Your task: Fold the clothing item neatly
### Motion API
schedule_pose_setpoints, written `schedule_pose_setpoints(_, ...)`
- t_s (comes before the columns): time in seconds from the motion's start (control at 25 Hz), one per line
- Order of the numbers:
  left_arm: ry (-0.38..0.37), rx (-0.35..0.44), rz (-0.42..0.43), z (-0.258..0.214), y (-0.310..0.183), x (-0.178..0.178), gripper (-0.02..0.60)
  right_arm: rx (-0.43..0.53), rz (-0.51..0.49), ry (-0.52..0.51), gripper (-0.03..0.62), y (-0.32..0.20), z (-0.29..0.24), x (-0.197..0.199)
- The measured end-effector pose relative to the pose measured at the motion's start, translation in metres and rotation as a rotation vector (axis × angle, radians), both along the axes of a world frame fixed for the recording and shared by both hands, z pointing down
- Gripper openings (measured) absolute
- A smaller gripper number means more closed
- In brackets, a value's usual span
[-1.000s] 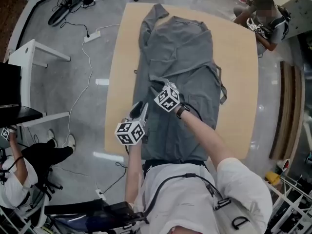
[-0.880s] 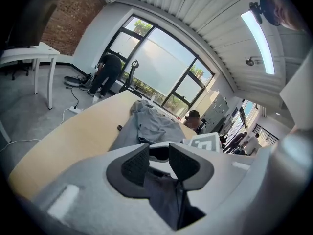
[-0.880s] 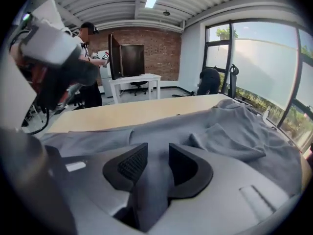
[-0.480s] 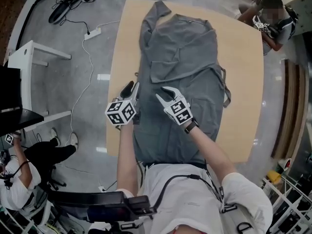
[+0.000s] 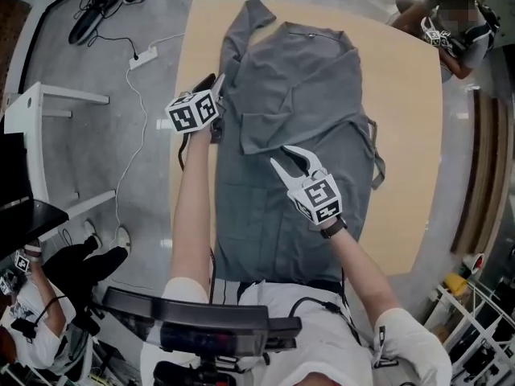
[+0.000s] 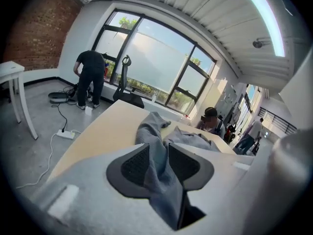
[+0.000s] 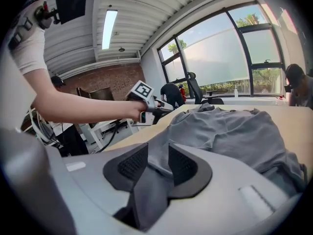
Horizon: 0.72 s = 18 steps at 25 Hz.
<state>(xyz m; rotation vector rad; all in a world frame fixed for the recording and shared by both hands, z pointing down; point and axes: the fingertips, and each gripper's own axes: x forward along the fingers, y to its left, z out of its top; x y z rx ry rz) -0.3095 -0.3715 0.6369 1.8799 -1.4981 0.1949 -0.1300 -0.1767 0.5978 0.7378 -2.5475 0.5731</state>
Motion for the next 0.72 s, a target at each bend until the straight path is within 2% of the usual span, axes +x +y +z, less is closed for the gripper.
schedule_pose_setpoints(0.08,0.016,-0.012,-0.022,0.012,-0.036,-0.005,0.132,0.003,-0.011,0.001,0.127,0.002,-0.004,0.005)
schedule_pose_setpoints(0.12,0.001,-0.015,-0.028,0.017,-0.052,-0.008,0.132,0.000,-0.017,0.003,0.127,0.005,-0.005,0.010)
schedule_pose_setpoints(0.28,-0.112,-0.030,0.032,0.030,-0.117,-0.010,0.133,0.024,-0.028,0.052,0.126,0.011,0.005,0.036)
schedule_pose_setpoints(0.36,-0.159,-0.057,0.061,0.037,-0.145,-0.005,0.133,0.030,0.015,0.087,0.126,0.005,0.014,0.058)
schedule_pose_setpoints(0.48,-0.228,-0.118,0.073,0.053,-0.160,-0.010,0.143,-0.016,0.112,0.080,0.123,0.001,0.020,0.083)
schedule_pose_setpoints(0.64,-0.293,-0.174,0.092,0.074,-0.156,-0.018,0.145,-0.020,0.146,0.062,0.118,0.000,0.019,0.093)
schedule_pose_setpoints(0.72,-0.320,-0.177,0.087,0.076,-0.152,-0.018,0.092,-0.020,0.158,0.061,0.117,0.000,0.021,0.098)
